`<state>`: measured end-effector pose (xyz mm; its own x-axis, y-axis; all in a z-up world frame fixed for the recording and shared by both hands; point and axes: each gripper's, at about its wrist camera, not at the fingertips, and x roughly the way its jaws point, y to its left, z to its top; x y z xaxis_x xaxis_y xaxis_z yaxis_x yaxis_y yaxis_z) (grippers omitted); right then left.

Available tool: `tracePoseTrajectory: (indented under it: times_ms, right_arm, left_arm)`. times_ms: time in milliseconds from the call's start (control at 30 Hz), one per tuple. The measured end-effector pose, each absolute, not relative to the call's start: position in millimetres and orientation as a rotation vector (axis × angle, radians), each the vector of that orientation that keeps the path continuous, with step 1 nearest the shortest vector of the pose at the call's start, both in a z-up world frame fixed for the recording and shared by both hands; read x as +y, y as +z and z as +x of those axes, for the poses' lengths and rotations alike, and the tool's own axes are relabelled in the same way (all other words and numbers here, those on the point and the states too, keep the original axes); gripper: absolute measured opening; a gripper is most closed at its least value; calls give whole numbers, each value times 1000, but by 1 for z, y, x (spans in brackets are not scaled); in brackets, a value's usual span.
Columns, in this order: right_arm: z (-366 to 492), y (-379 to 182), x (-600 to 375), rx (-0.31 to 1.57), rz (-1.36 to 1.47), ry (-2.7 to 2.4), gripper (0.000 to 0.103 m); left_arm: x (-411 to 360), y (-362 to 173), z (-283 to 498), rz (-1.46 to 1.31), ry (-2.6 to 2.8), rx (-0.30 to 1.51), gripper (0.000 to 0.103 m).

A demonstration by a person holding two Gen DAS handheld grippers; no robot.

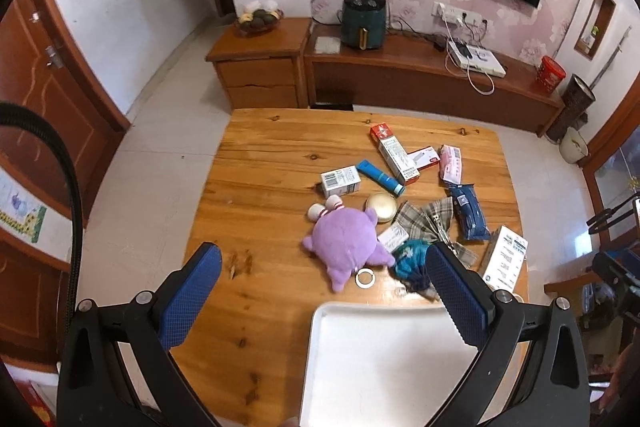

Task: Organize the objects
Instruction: 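Grasp the purple plush toy with the left tool while the right tool grasps the white HP manual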

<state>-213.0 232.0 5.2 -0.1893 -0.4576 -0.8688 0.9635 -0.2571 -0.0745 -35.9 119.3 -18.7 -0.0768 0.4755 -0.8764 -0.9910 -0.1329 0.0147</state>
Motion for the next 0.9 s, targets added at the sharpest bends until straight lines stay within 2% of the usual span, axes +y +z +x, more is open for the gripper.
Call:
tracePoseTrajectory:
  times_ms: [300, 700, 900]
  right_arm:
    - [-241, -46, 191, 790, 1062, -1786, 103]
    - [-272, -141, 167, 836, 1319, -1784, 103]
    - [-285, -170, 159, 867, 1423, -1775, 103]
  left_arm:
    - [191, -87, -36, -901, 1253, 920, 102]
    - [237, -180, -32, -939, 1140, 1064, 102]
    - [244, -225, -33, -999, 1065, 1163, 102]
